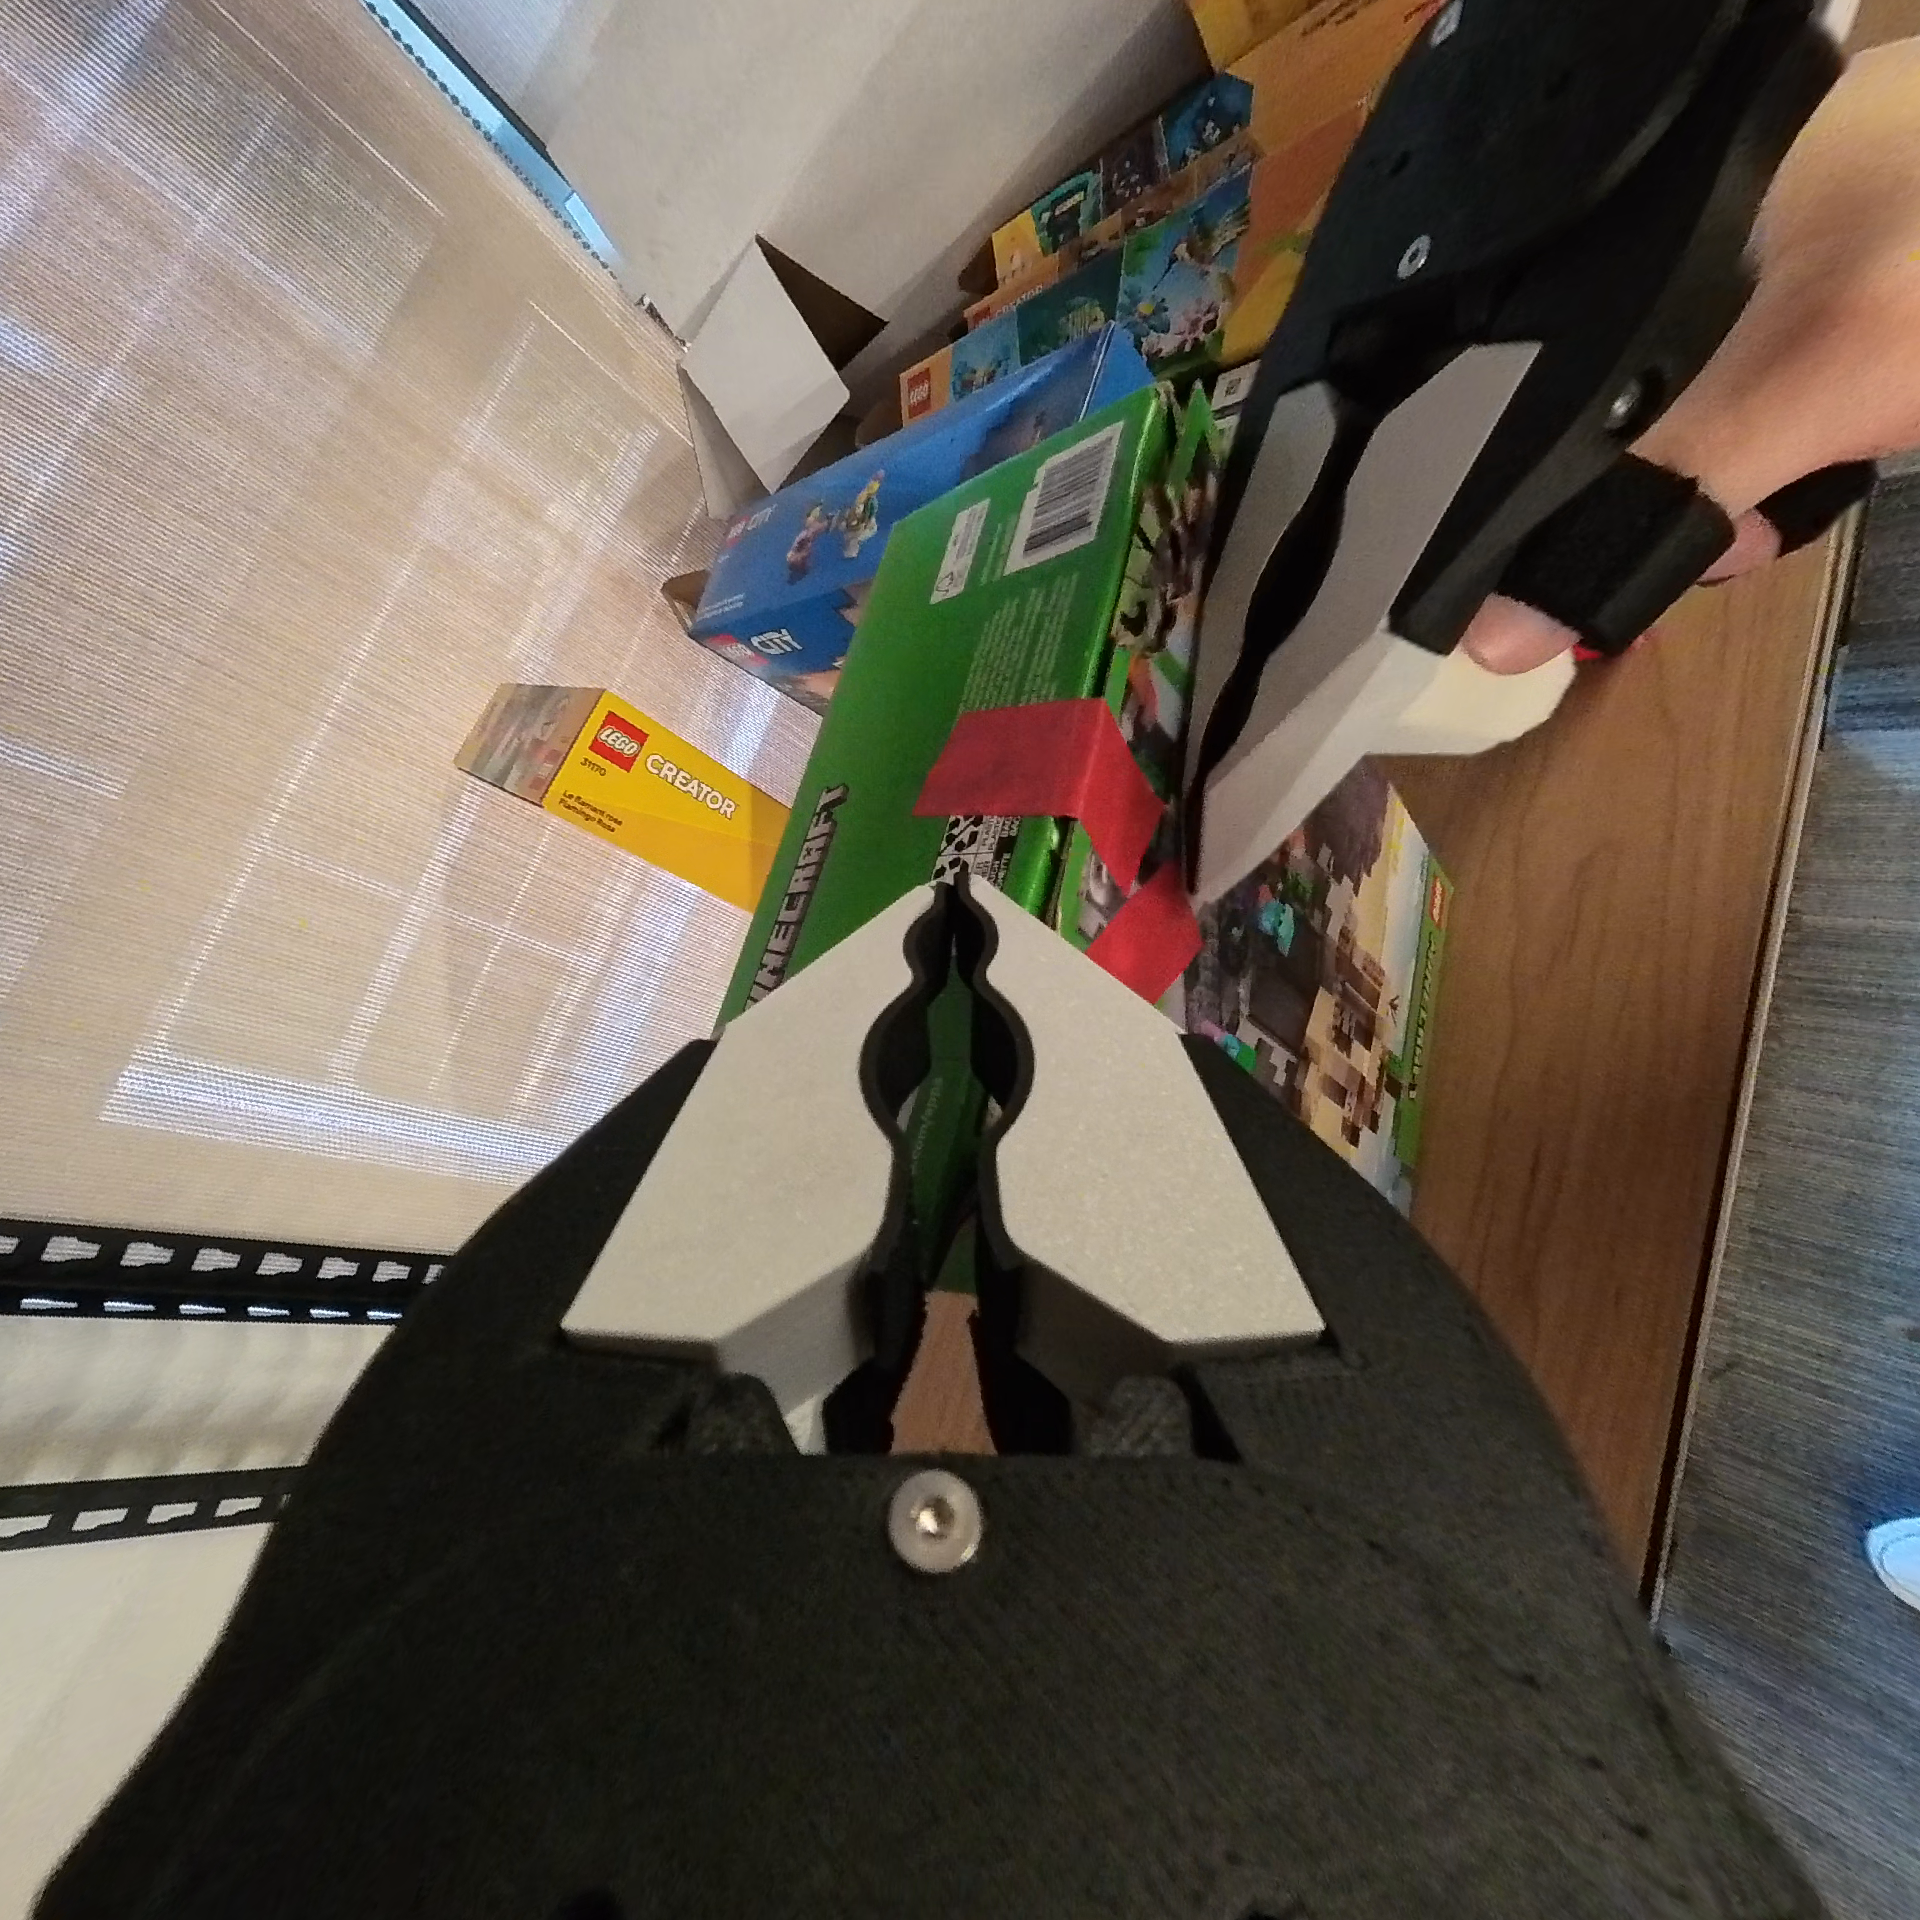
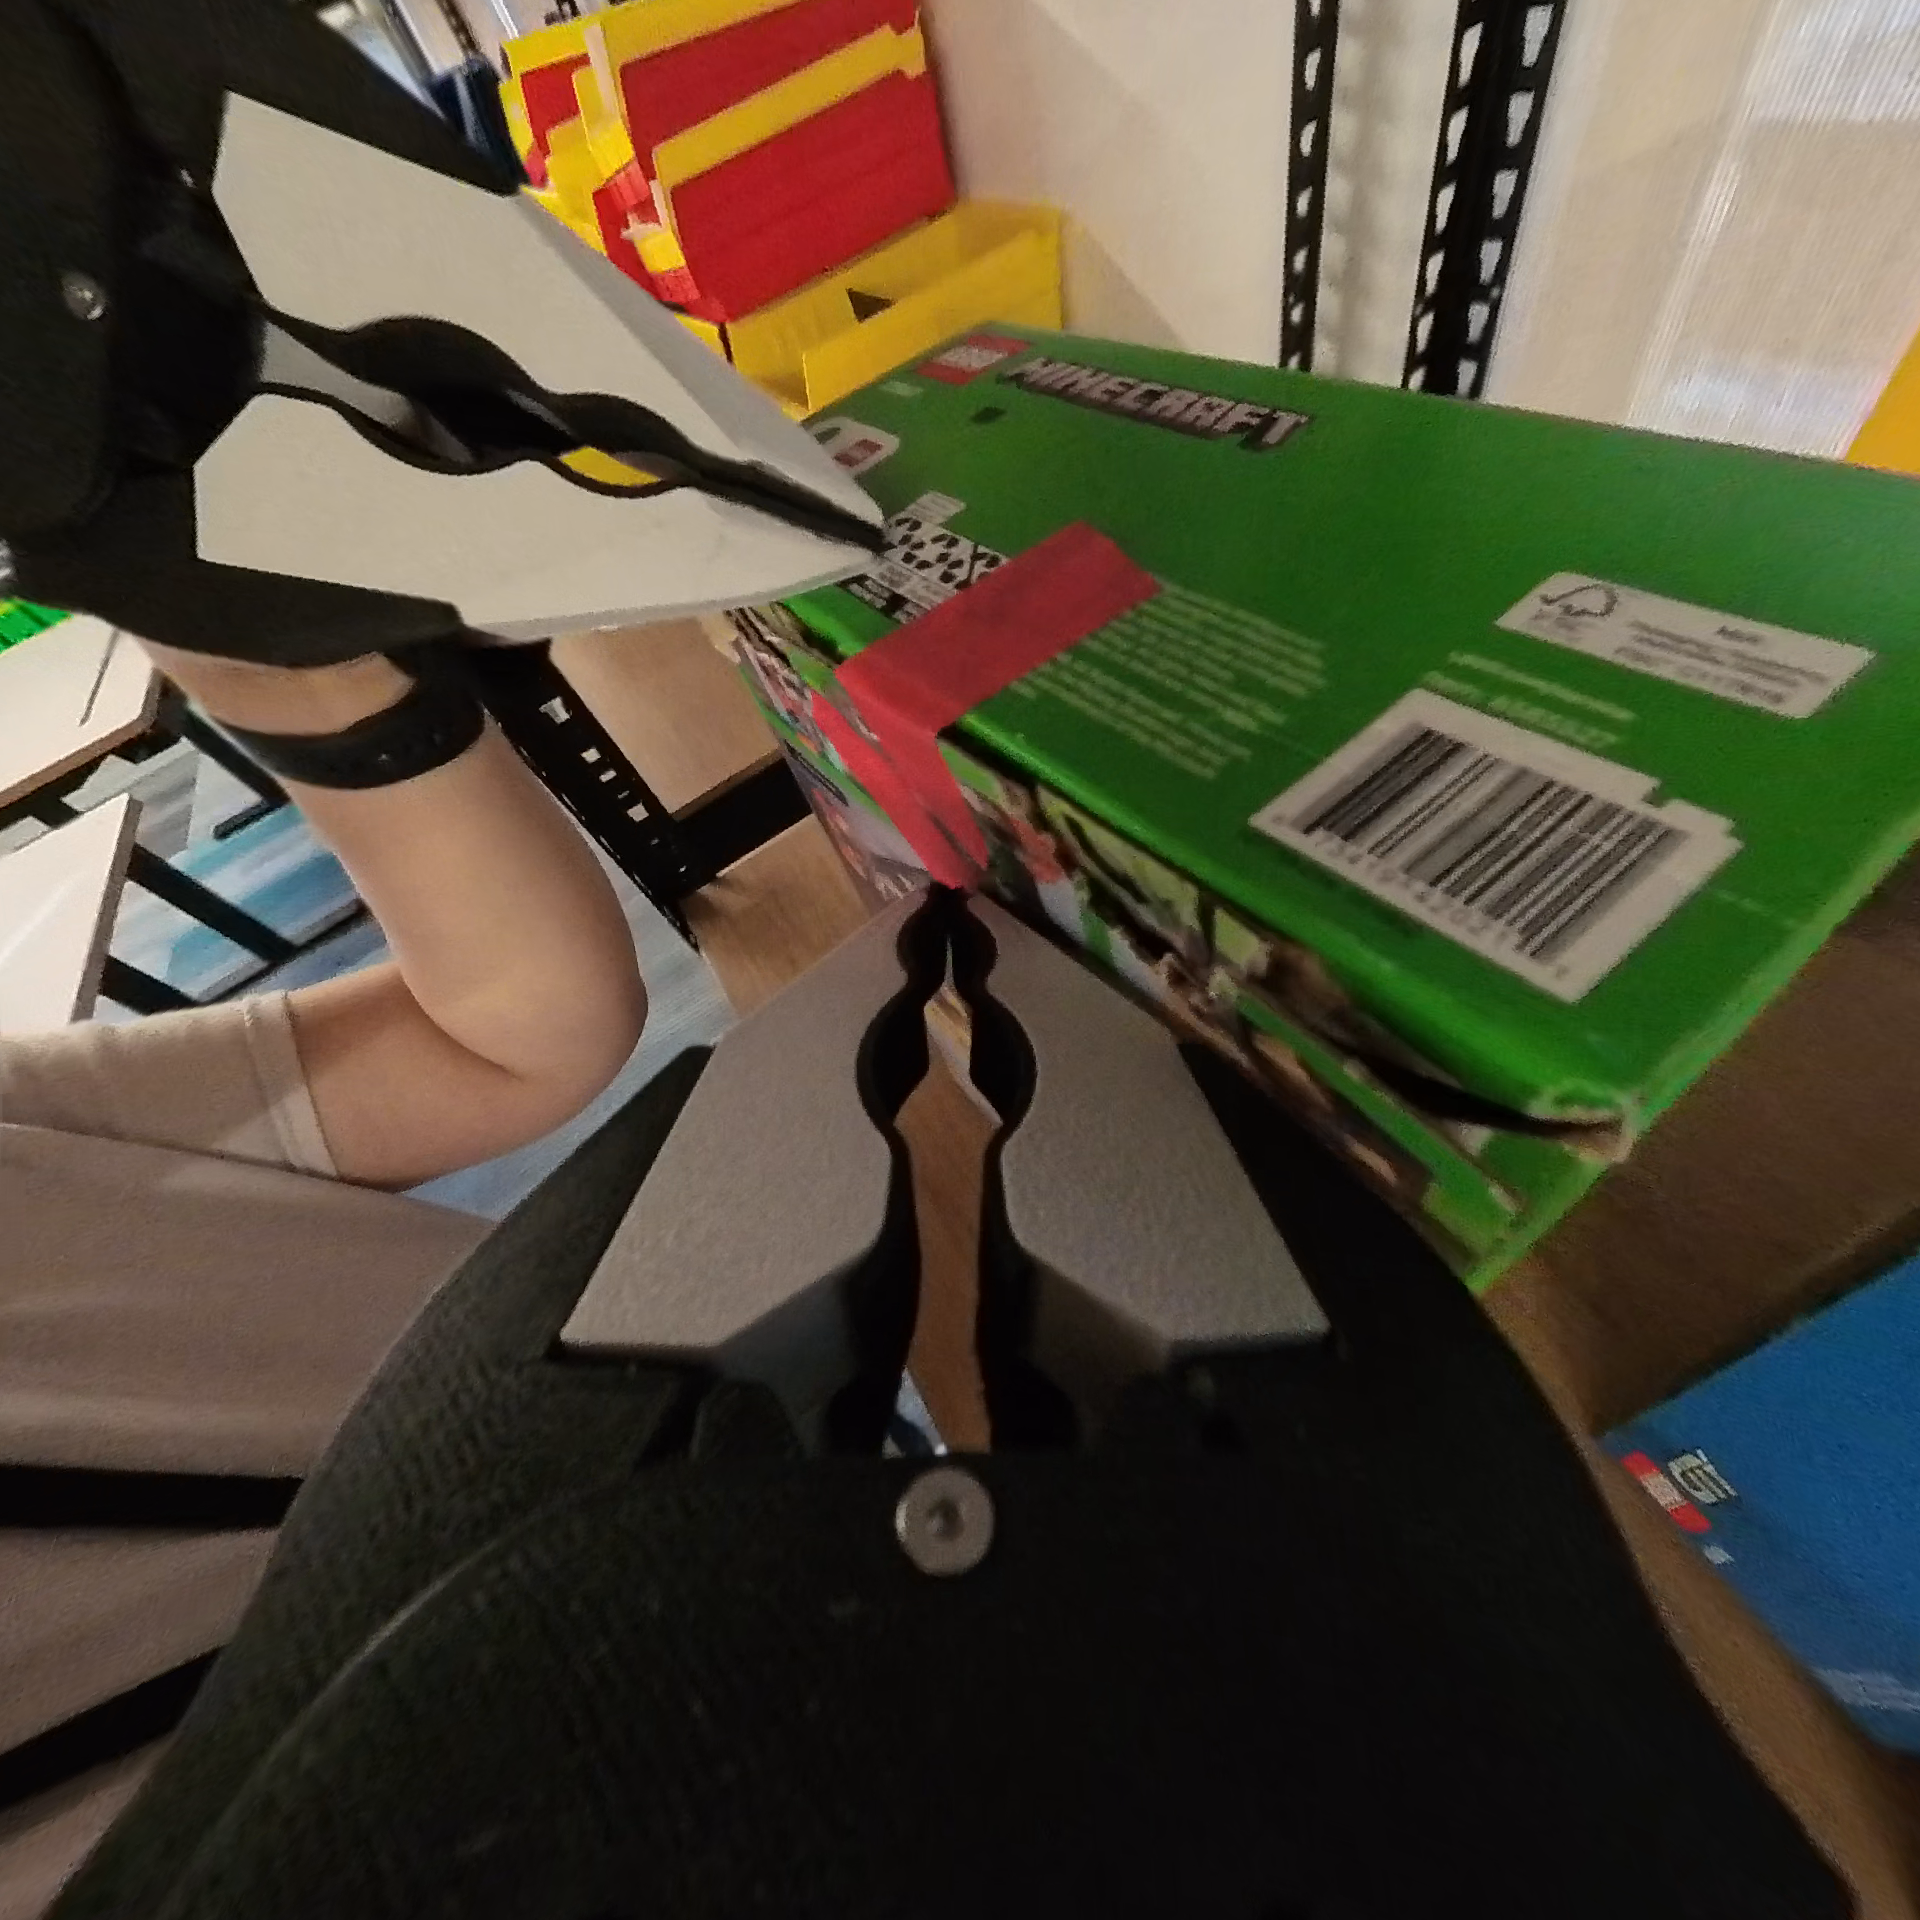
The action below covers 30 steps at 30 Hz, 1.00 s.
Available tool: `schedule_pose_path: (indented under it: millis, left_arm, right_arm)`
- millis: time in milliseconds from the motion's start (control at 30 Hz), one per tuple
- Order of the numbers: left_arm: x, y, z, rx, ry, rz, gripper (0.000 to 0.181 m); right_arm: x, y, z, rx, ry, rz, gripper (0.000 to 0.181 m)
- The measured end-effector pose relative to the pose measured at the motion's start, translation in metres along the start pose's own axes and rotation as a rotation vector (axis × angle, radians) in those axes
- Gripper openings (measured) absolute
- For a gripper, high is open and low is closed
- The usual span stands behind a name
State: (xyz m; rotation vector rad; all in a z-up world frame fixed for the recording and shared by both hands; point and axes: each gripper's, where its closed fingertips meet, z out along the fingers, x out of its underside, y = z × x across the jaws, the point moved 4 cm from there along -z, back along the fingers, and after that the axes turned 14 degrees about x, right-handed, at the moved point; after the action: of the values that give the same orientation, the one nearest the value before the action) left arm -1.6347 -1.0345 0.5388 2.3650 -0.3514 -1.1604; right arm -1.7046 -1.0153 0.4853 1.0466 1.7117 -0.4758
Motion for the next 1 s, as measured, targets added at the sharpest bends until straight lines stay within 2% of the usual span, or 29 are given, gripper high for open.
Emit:
schedule_pose_path:
  millis: [100,300,467,533,733,933,1000]
  left_arm:
    - [0.000,-0.001,0.000,0.001,-0.001,0.004,0.000]
    - [0.000,0.000,-0.001,0.001,-0.001,0.001,0.000]
    - [0.000,0.000,-0.001,0.000,-0.002,0.002,0.000]
    - [0.000,0.000,-0.001,0.000,-0.002,0.003,0.000]
    - [0.000,0.001,-0.001,0.002,-0.002,-0.001,0.000]
    - [-0.001,0.001,-0.001,0.003,0.000,-0.004,0.000]
    - [-0.001,0.001,-0.001,0.003,0.000,-0.005,0.000]
  right_arm:
    - [-0.011,0.013,0.000,-0.017,-0.063,-0.048,0.000]
    - [-0.020,0.021,0.009,-0.023,-0.038,-0.071,0.000]
    - [0.001,0.013,0.015,-0.002,0.061,-0.094,0.000]
    - [0.000,0.014,0.016,-0.030,0.049,-0.059,0.000]
    - [-0.030,0.035,0.015,-0.015,-0.037,-0.156,0.000]
    - [-0.035,0.031,0.007,-0.084,-0.105,-0.103,0.000]
    - [-0.027,0.031,0.013,-0.104,-0.085,-0.115,0.000]
